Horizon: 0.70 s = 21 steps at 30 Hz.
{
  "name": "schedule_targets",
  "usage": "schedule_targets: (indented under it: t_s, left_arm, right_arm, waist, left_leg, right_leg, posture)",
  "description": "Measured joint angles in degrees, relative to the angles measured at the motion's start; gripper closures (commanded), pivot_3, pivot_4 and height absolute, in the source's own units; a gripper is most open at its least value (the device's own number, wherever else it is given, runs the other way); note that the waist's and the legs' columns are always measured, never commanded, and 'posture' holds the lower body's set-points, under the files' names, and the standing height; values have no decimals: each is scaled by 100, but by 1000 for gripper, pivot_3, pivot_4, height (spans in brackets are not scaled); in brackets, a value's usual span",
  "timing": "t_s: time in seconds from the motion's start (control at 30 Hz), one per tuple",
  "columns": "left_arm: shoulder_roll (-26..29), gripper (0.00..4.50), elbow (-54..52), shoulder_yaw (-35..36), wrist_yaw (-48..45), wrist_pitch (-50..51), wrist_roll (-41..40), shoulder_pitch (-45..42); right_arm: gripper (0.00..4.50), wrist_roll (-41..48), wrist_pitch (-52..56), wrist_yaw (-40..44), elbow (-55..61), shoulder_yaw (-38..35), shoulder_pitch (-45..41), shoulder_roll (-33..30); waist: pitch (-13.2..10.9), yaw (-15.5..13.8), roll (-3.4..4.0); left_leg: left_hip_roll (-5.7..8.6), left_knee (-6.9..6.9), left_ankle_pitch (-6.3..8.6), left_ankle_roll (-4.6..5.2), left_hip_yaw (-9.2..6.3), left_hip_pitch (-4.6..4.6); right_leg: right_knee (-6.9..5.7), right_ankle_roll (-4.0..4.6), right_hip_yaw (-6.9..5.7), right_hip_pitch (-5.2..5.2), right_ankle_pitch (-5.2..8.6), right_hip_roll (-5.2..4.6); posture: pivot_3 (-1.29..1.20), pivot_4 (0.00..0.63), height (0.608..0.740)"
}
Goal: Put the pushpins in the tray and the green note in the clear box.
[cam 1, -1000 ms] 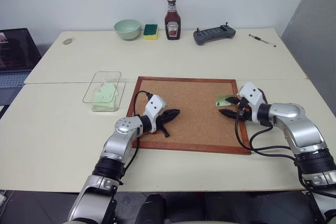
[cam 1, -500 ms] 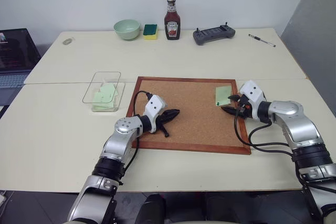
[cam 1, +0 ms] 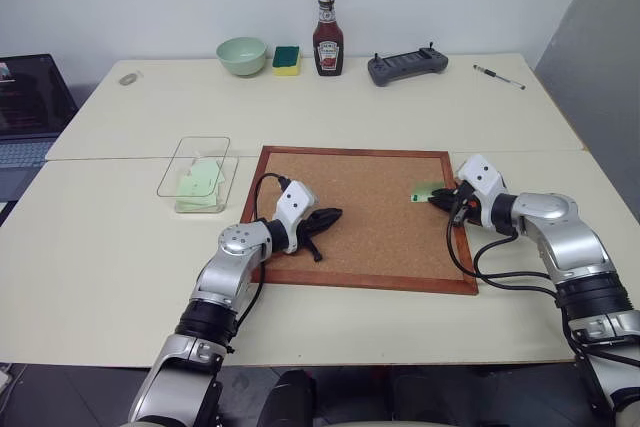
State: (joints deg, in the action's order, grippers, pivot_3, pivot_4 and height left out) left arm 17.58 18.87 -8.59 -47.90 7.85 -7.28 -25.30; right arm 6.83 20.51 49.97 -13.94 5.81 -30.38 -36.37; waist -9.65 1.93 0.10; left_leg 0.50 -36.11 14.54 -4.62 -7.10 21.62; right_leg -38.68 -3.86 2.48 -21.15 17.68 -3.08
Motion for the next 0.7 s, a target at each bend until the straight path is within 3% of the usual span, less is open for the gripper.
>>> schedule_targets:
  t_s: [0.7]
  left_arm:
    - [4, 4500, -34, 0, 3, 23, 7, 16]
  right_arm:
    - [4481, 350, 265, 173, 264, -357, 4, -162]
  waist:
    - [0, 1, 0]
  left_leg:
    - [0, 0, 0, 0, 0, 1]
  right_leg:
    - [1, 0, 0, 0, 0, 0]
  posture:
    - [0, 150, 740]
